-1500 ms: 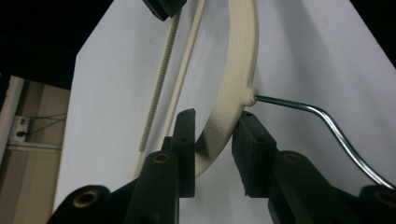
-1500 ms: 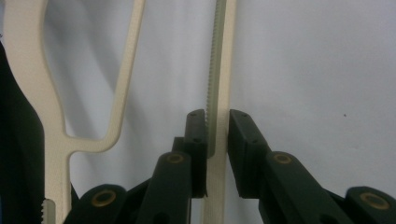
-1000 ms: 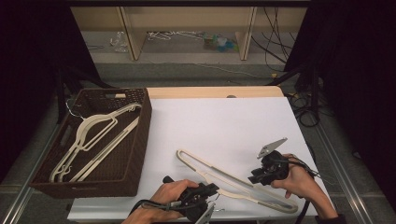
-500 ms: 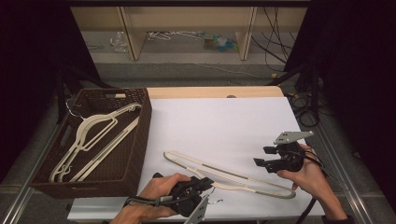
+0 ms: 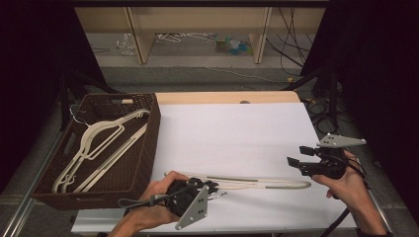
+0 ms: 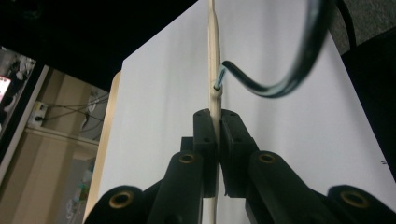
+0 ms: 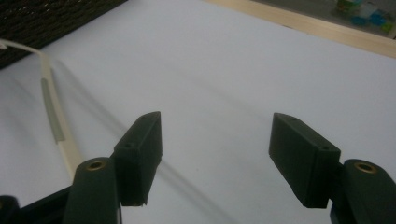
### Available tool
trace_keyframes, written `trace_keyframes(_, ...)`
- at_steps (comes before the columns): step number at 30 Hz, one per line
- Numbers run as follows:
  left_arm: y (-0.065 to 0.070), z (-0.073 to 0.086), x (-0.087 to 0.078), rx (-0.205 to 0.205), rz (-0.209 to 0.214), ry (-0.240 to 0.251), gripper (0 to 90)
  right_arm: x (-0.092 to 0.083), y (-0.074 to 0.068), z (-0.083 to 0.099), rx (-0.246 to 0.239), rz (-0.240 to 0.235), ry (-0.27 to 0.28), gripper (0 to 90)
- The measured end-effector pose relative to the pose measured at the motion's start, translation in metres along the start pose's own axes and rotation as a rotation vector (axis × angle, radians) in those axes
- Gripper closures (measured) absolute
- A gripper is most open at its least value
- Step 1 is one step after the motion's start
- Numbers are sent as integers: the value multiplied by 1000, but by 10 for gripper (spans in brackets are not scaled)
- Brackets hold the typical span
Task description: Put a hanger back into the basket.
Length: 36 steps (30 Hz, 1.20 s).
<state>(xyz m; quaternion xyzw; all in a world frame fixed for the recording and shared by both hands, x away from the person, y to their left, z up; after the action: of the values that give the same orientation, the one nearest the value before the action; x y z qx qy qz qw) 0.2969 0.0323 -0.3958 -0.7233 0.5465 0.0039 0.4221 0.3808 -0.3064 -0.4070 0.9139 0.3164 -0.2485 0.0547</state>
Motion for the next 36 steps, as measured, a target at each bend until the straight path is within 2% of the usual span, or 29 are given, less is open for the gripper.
trace_keyframes(3,-5,2,-7,-18,-12,-19,858,-1,6,3,9,14,26,329)
trace_keyframes(8,-15,6,-18,-72,-35,-33,858,-2,13,9,23,53,33,318)
trace_keyframes(9,-15,5,-18,-116,-46,-3,859,-3,15,9,31,63,41,312)
trace_keyframes(10,-18,7,-21,-118,-54,-18,859,-4,15,10,46,78,41,308)
trace_keyframes(13,-25,11,-26,-185,-83,-6,859,-5,19,13,50,116,68,302)
trace_keyframes(14,-27,12,-26,-204,-88,-4,858,-6,18,15,68,112,62,302)
trace_keyframes(16,-31,16,-30,-266,-98,4,859,-5,17,19,71,116,67,300)
trace_keyframes(17,-32,17,-31,-307,-101,11,858,-4,16,21,54,128,78,300)
trace_keyframes(19,-37,19,-33,-356,-115,21,858,-2,10,26,54,113,64,300)
trace_keyframes(20,-39,20,-35,-372,-117,21,859,-1,8,28,38,106,61,300)
trace_keyframes(24,-46,21,-44,-493,-146,55,859,4,-3,34,23,77,37,300)
trace_keyframes(28,-56,21,-59,-610,-155,126,859,7,-11,38,-15,65,37,298)
trace_keyframes(29,-59,21,-63,-642,-154,145,859,7,-14,39,2,47,21,298)
trace_keyframes(30,-61,20,-68,-668,-159,158,859,7,-16,40,-6,47,23,298)
trace_keyframes(31,-63,20,-72,-678,-162,164,859,8,-17,41,-16,46,32,297)
trace_keyframes(33,-70,19,-82,-727,-164,184,859,8,-20,43,-8,41,33,297)
trace_keyframes(35,-77,18,-92,-759,-171,187,859,7,-22,45,-11,36,31,295)
trace_keyframes(36,-79,17,-95,-765,-180,190,859,8,-23,48,-16,32,31,295)
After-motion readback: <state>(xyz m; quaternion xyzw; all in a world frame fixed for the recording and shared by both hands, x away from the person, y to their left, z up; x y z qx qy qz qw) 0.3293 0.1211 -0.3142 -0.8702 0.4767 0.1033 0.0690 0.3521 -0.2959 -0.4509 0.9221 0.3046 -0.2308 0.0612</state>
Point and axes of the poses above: each handheld gripper's, and its own axes: x roughly forward along the jaws, z roughly out of its underside, y roughly to its right, the point moved 5 cm from there along x, roughly forward along the jaws, and after that the axes turned 7 degrees about y, right-handed, at the moved point
